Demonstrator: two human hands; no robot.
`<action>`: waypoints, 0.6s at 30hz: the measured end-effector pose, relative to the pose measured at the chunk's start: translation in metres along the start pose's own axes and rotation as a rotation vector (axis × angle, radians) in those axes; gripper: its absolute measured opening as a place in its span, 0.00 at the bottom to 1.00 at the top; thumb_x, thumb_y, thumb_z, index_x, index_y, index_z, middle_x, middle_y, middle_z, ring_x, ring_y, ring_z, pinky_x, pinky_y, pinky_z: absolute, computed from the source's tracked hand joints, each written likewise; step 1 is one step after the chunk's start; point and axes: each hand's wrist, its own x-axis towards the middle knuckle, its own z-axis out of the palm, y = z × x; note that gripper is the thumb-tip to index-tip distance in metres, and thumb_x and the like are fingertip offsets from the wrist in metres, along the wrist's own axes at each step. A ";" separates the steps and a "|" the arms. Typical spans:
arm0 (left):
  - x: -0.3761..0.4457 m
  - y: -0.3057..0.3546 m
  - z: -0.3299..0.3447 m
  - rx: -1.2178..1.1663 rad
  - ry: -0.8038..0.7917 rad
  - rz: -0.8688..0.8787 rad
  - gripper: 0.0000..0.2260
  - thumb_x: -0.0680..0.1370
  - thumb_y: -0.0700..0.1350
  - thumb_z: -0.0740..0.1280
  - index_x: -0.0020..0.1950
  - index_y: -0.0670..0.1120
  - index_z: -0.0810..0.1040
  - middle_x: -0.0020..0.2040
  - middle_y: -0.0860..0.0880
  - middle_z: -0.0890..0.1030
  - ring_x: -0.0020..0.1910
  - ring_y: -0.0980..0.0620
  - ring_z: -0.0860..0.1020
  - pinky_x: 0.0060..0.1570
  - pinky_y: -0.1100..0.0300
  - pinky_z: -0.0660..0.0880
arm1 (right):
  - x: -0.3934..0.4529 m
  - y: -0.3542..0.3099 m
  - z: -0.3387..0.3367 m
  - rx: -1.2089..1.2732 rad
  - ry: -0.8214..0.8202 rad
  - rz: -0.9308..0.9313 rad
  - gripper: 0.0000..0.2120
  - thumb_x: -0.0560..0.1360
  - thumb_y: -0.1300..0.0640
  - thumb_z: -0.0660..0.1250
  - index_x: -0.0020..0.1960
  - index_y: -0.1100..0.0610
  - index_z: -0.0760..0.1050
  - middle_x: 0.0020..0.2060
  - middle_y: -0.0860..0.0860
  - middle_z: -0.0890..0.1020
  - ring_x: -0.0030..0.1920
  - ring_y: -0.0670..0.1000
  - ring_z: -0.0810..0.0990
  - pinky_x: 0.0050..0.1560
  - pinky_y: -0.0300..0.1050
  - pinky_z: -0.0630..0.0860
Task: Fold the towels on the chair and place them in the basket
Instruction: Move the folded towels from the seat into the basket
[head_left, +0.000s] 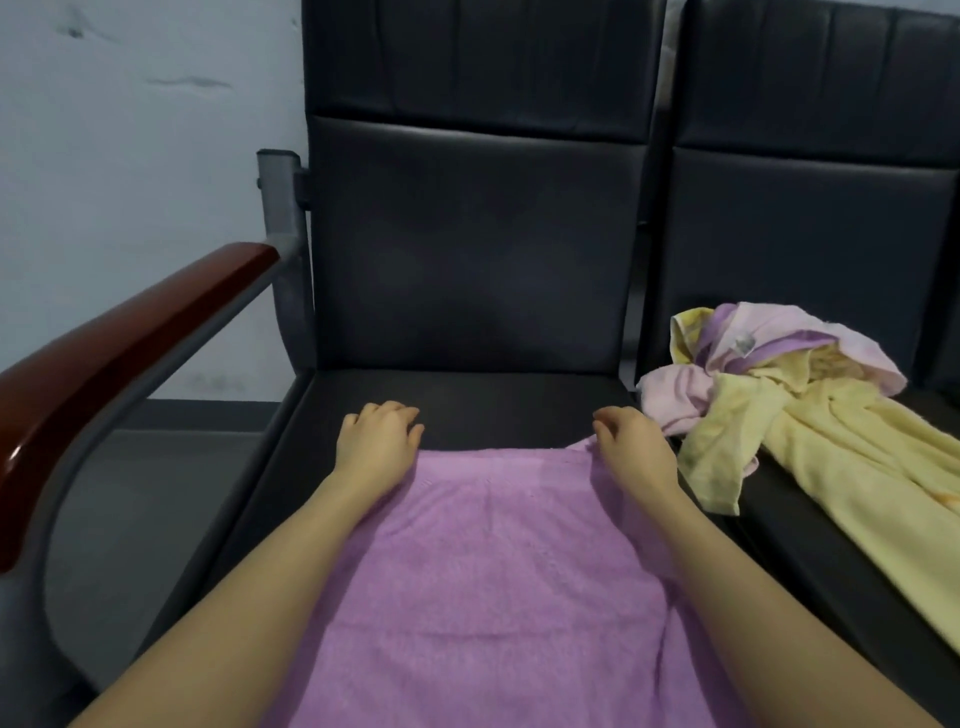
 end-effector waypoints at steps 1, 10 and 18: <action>0.003 -0.003 0.004 0.013 -0.018 -0.018 0.17 0.82 0.50 0.57 0.70 0.48 0.71 0.68 0.49 0.72 0.66 0.47 0.69 0.63 0.52 0.64 | 0.003 0.003 0.004 -0.021 -0.002 0.012 0.13 0.80 0.57 0.61 0.61 0.58 0.78 0.57 0.56 0.79 0.56 0.58 0.78 0.52 0.50 0.75; -0.001 -0.018 0.019 -0.166 0.033 -0.094 0.13 0.80 0.48 0.62 0.58 0.44 0.80 0.59 0.47 0.77 0.56 0.48 0.74 0.58 0.51 0.72 | -0.002 0.009 0.017 -0.107 0.008 0.024 0.09 0.79 0.55 0.64 0.54 0.59 0.78 0.53 0.56 0.77 0.52 0.56 0.75 0.52 0.49 0.71; -0.014 -0.022 0.016 -0.112 0.067 -0.101 0.09 0.80 0.48 0.62 0.56 0.48 0.78 0.58 0.48 0.75 0.56 0.50 0.72 0.58 0.54 0.69 | -0.026 -0.001 0.009 -0.011 0.092 0.039 0.06 0.81 0.56 0.58 0.55 0.52 0.72 0.50 0.52 0.79 0.54 0.54 0.75 0.57 0.51 0.63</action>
